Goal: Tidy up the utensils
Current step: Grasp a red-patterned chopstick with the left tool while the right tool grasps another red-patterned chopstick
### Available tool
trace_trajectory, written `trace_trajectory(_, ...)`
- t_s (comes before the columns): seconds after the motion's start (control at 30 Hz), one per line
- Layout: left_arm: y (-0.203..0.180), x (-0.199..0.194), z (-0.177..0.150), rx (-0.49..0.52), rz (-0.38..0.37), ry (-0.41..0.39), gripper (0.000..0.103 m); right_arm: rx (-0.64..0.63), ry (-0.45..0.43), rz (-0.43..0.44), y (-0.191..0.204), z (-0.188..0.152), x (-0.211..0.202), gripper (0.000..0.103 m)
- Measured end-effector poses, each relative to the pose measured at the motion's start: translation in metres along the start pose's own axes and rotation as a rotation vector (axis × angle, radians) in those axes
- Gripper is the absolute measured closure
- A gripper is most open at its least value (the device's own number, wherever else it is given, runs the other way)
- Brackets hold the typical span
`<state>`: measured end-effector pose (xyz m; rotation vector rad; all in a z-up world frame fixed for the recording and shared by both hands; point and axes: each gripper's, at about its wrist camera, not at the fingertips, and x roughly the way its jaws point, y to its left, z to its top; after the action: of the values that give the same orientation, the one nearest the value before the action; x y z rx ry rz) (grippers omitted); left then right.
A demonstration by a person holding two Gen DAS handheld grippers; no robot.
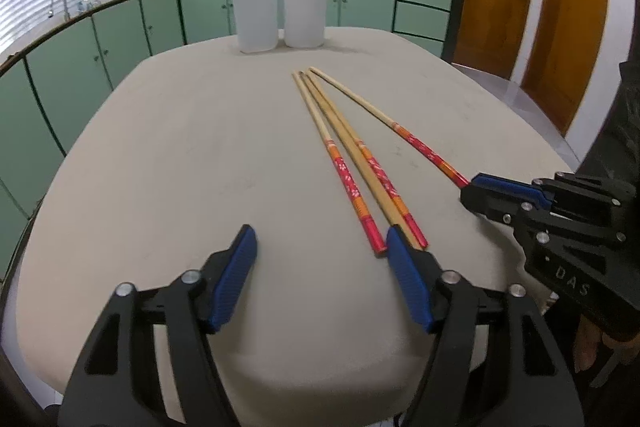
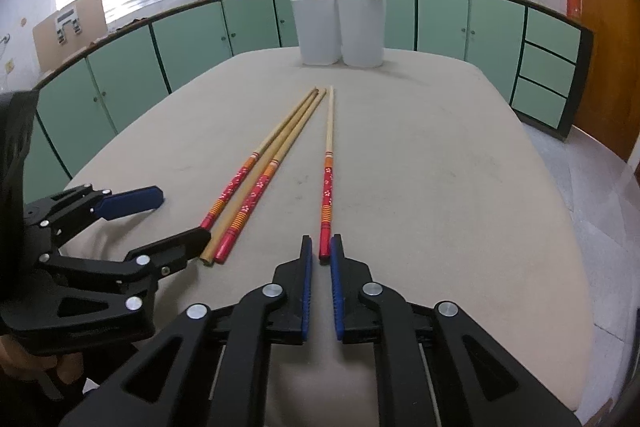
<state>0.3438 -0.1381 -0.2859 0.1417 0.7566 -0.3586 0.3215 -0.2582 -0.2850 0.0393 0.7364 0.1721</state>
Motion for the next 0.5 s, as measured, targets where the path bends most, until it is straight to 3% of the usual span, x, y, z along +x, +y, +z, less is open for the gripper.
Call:
trace_trajectory(0.07, 0.006, -0.002, -0.001, -0.027, 0.009, -0.016, 0.077, 0.001, -0.001, -0.01, 0.0, 0.001, 0.001, 0.093)
trace_trajectory(0.13, 0.015, -0.003, -0.001, -0.069, 0.009, -0.024, 0.097, 0.007, -0.007, -0.033, 0.001, 0.0, 0.0, 0.095)
trace_trajectory(0.33, 0.04, -0.01, -0.007, -0.183, 0.11, -0.045, 0.098, 0.087, -0.024, -0.149, -0.005, -0.006, -0.007, 0.097)
trace_trajectory(0.5, 0.045, -0.019, -0.014, -0.191, 0.123, -0.038, 0.095, 0.061, -0.016, -0.101, 0.004, -0.01, -0.011, 0.096)
